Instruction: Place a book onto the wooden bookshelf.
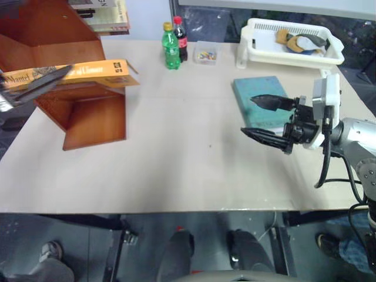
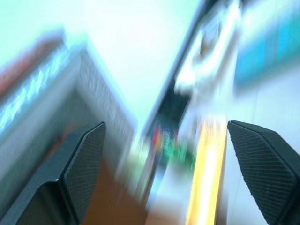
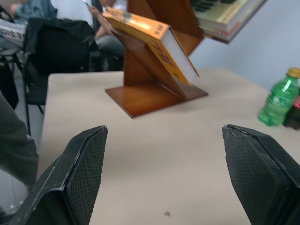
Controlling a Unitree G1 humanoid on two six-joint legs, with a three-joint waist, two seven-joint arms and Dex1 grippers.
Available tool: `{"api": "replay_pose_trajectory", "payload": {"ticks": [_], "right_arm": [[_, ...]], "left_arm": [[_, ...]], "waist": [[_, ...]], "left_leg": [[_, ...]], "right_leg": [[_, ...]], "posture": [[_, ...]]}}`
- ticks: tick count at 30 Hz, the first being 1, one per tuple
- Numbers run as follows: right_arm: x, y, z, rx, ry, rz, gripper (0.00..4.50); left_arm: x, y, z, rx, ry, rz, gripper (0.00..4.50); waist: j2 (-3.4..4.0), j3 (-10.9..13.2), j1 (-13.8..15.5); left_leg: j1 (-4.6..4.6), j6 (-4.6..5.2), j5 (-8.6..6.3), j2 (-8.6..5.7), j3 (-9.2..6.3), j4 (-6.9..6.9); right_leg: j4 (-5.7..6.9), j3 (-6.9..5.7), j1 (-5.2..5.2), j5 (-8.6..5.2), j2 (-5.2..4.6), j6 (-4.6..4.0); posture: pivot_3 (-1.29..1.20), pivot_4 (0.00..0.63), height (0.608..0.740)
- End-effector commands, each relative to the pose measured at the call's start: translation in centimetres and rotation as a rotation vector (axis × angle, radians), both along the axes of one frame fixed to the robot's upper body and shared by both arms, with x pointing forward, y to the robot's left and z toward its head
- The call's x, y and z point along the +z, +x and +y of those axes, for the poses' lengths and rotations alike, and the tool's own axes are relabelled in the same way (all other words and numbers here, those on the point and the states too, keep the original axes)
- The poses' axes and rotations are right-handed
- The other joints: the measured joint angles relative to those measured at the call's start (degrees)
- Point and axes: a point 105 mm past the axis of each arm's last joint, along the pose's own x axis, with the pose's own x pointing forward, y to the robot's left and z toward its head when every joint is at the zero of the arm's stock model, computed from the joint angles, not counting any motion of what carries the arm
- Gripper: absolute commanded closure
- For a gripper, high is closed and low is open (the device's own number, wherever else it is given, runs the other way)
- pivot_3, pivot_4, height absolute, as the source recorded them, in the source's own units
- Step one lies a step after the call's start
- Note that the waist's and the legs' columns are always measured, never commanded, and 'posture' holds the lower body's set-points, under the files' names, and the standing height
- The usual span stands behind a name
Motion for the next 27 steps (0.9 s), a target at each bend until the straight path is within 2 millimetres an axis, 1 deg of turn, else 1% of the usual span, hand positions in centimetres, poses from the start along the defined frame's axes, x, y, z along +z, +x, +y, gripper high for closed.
{"api": "replay_pose_trajectory", "payload": {"ticks": [1, 2, 3, 4, 5, 6, 7, 8, 9, 10, 12, 13, 14, 15, 16, 18, 19, 21, 24, 27], "right_arm": [[1.1, -0.8, -0.4, -0.032, -0.006, -0.053, 0.49], [1.1, -0.9, -0.4, -0.043, -0.006, -0.052, 0.49], [0.9, -1.1, -0.4, -0.060, -0.011, -0.051, 0.49], [0.6, -1.5, -0.5, -0.081, -0.019, -0.047, 0.49], [0.2, -1.7, -0.6, -0.111, -0.032, -0.045, 0.49], [-0.3, -1.8, -0.7, -0.142, -0.053, -0.044, 0.49], [-0.8, -1.9, -0.9, -0.165, -0.078, -0.041, 0.49], [-1.3, -1.9, -1.0, -0.185, -0.099, -0.037, 0.49], [-1.9, -1.8, -1.3, -0.214, -0.108, -0.016, 0.49], [-2.6, -1.7, -1.7, -0.250, -0.114, 0.011, 0.49], [-3.7, -1.7, -2.6, -0.315, -0.153, 0.028, 0.49], [-4.4, -1.8, -3.2, -0.345, -0.177, 0.046, 0.49], [-4.8, -1.9, -3.7, -0.373, -0.188, 0.068, 0.49], [-5.2, -2.0, -4.3, -0.399, -0.195, 0.089, 0.49], [-5.6, -2.2, -5.0, -0.433, -0.211, 0.100, 0.49], [-6.3, -3.0, -6.7, -0.490, -0.244, 0.127, 0.00], [-6.6, -3.7, -7.8, -0.533, -0.263, 0.138, 0.00], [-6.8, -4.7, -9.2, -0.599, -0.296, 0.135, 0.00], [-7.0, -5.7, -10.4, -0.656, -0.325, 0.133, 0.00], [-7.1, -6.3, -11.0, -0.673, -0.338, 0.139, 0.00]], "left_arm": [[-2.6, 1.0, -4.1, -0.113, -0.133, 0.164, 0.06], [-3.4, 1.4, -4.9, -0.135, -0.178, 0.202, 0.06], [-5.1, 2.0, -5.7, -0.158, -0.216, 0.270, 0.43], [-7.1, 2.7, -6.4, -0.169, -0.271, 0.348, 0.58], [-9.3, 3.4, -6.9, -0.158, -0.297, 0.427, 0.95], [-11.1, 3.8, -7.3, -0.141, -0.294, 0.484, 1.22], [-12.2, 4.0, -7.5, -0.133, -0.296, 0.521, 1.96], [-12.9, 4.1, -7.5, -0.129, -0.306, 0.548, 2.13], [-14.2, 4.4, -7.4, -0.102, -0.317, 0.602, 2.47], [-15.5, 4.6, -7.2, -0.081, -0.309, 0.645, 2.47], [-17.4, 4.7, -6.7, -0.051, -0.328, 0.733, 2.47], [-18.0, 4.3, -6.3, -0.059, -0.327, 0.766, 2.23], [-18.3, 4.0, -6.0, -0.081, -0.333, 0.788, 1.89], [-18.4, 3.7, -5.6, -0.088, -0.354, 0.812, 1.73], [-18.5, 3.8, -4.9, -0.072, -0.365, 0.827, 1.39], [-19.0, 3.9, -3.4, 0.006, -0.350, 0.836, 0.41], [-19.2, 3.7, -2.6, 0.033, -0.321, 0.843, 0.07], [-19.4, 3.0, -1.4, 0.056, -0.279, 0.860, 0.07], [-19.4, 2.6, -0.2, 0.078, -0.262, 0.874, 0.07], [-19.3, 2.6, -0.1, 0.077, -0.235, 0.858, 0.07]], "waist": [[0.08, 0.0, -0.1], [0.13, -0.1, -0.1], [0.06, 0.0, -0.2], [0.16, -0.1, -0.1], [0.16, -0.1, -0.1], [0.18, -0.1, -0.1], [0.15, -0.1, -0.1], [0.09, 0.0, -0.2], [0.08, 0.0, -0.1], [0.05, 0.0, -0.1], [0.07, -0.1, 0.0], [0.07, -0.1, 0.0], [0.07, -0.1, 0.0], [0.07, -0.1, 0.0], [0.07, -0.1, 0.1], [0.06, -0.1, 0.3], [0.05, -0.1, 0.4], [0.07, -0.1, 0.3], [0.09, -0.1, 0.1], [0.06, -0.1, 0.1]], "left_leg": [[0.02, 0.00, 0.00, -0.01, 0.01, 0.00], [0.01, 0.00, 0.00, -0.02, -0.03, -0.02], [0.06, 0.00, 0.00, -0.05, -0.04, -0.01], [0.02, 0.00, 0.00, -0.04, -0.06, 0.02], [0.05, 0.00, 0.00, -0.05, -0.06, 0.00], [0.09, 0.00, 0.00, -0.07, -0.05, 0.01], [0.08, 0.00, 0.00, -0.08, -0.05, -0.01], [0.09, 0.00, 0.00, -0.09, -0.02, 0.02], [0.03, 0.00, 0.00, -0.08, -0.03, 0.04], [0.00, 0.00, 0.00, -0.08, -0.04, 0.05], [0.05, 0.00, 0.00, -0.08, -0.03, 0.06], [0.07, 0.00, 0.00, -0.09, -0.02, 0.06], [0.07, 0.00, 0.00, -0.09, -0.01, 0.06], [0.06, 0.00, 0.00, -0.09, -0.01, 0.06], [0.06, 0.00, 0.00, -0.08, -0.01, 0.06], [0.05, 0.00, 0.00, -0.08, -0.01, 0.06], [0.04, 0.00, 0.00, -0.08, -0.04, 0.06], [0.03, 0.00, 0.00, -0.08, -0.08, 0.04], [0.10, 0.00, 0.00, -0.06, 0.03, 0.05], [0.13, 0.00, 0.00, -0.04, 0.04, 0.06]], "right_leg": [[0.08, 0.03, -0.02, 0.00, 0.00, 0.00], [0.08, 0.02, -0.02, 0.00, 0.05, -0.01], [0.22, 0.06, -0.01, -0.01, 0.05, -0.01], [0.31, 0.07, -0.08, -0.01, 0.11, -0.02], [0.28, 0.10, -0.05, -0.01, 0.11, -0.03], [0.32, 0.11, -0.03, -0.01, 0.10, -0.03], [0.28, 0.14, -0.03, -0.01, 0.10, -0.03], [0.33, 0.16, -0.03, -0.02, 0.10, -0.03], [0.30, 0.16, -0.08, -0.01, 0.12, -0.03], [0.30, 0.16, -0.08, -0.01, 0.12, -0.03], [0.29, 0.16, -0.06, -0.02, 0.11, -0.03], [0.29, 0.17, -0.04, -0.03, 0.11, -0.03], [0.29, 0.18, -0.05, -0.04, 0.10, -0.03], [0.28, 0.18, -0.05, -0.10, 0.10, -0.12], [0.27, 0.18, -0.05, -0.13, 0.10, -0.18], [0.27, 0.18, -0.06, -0.16, 0.10, -0.22], [0.26, 0.15, -0.05, -0.17, 0.10, -0.22], [0.21, 0.10, -0.04, -0.20, 0.10, -0.19], [0.15, 0.17, 0.01, -0.29, 0.08, -0.05], [0.09, 0.16, 0.05, -0.31, 0.08, -0.02]], "posture": [[0.00, 0.150, 0.740], [0.00, 0.150, 0.740], [0.00, 0.150, 0.740], [0.00, 0.150, 0.740], [0.00, 0.150, 0.740], [0.00, 0.150, 0.740], [0.00, 0.150, 0.740], [0.00, 0.150, 0.740], [0.00, 0.150, 0.740], [0.00, 0.150, 0.740], [0.00, 0.150, 0.740], [0.00, 0.150, 0.740], [0.00, 0.150, 0.740], [0.00, 0.150, 0.740], [0.00, 0.150, 0.740], [0.00, 0.150, 0.740], [0.00, 0.150, 0.740], [0.00, 0.150, 0.740], [0.00, 0.150, 0.740], [0.00, 0.150, 0.740]]}}
